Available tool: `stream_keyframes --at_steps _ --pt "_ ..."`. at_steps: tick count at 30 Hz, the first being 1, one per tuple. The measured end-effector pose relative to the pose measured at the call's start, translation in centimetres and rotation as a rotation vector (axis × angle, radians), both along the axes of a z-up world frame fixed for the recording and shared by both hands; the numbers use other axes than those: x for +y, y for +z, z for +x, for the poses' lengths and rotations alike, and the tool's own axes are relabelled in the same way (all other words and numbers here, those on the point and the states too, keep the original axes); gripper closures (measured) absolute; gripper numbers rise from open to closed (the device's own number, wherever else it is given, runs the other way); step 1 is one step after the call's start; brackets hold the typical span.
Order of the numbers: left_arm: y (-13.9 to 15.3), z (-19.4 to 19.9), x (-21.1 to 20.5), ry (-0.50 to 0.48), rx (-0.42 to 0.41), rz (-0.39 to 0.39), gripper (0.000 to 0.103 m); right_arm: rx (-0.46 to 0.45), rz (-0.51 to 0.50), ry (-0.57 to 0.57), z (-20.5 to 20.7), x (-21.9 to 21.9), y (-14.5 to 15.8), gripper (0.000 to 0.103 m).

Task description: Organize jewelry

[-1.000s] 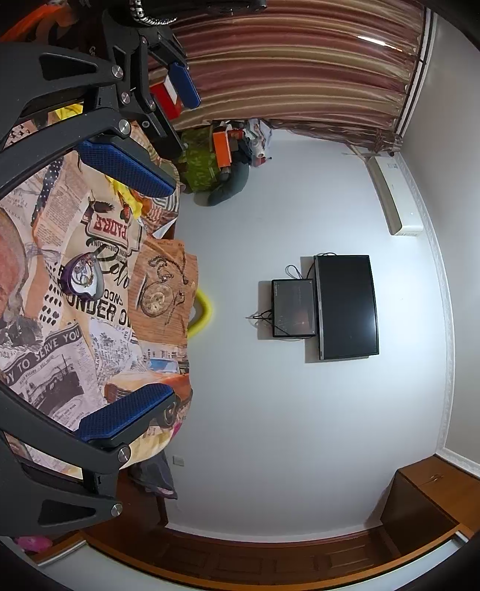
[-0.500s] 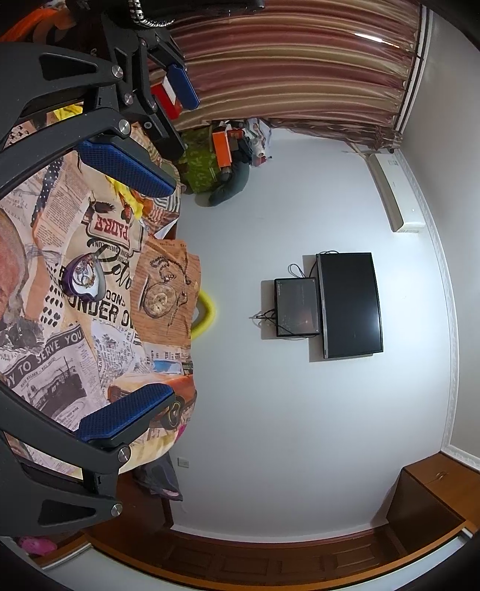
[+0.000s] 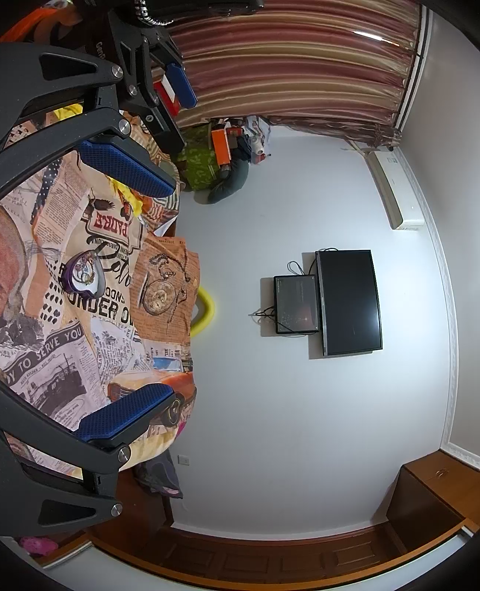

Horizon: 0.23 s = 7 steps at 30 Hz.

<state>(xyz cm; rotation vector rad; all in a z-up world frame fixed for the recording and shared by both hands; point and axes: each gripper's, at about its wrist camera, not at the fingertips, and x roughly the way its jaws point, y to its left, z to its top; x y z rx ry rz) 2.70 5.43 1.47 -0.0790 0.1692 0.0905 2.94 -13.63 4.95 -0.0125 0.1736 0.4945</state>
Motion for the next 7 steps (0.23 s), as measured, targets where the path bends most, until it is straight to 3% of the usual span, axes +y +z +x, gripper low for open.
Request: stream_keyframes --at_steps 7 --pt "-0.23 0.06 -0.08 -0.009 0.005 0.001 0.002 0.002 -0.005 0.0 0.08 0.09 0.01 0.003"
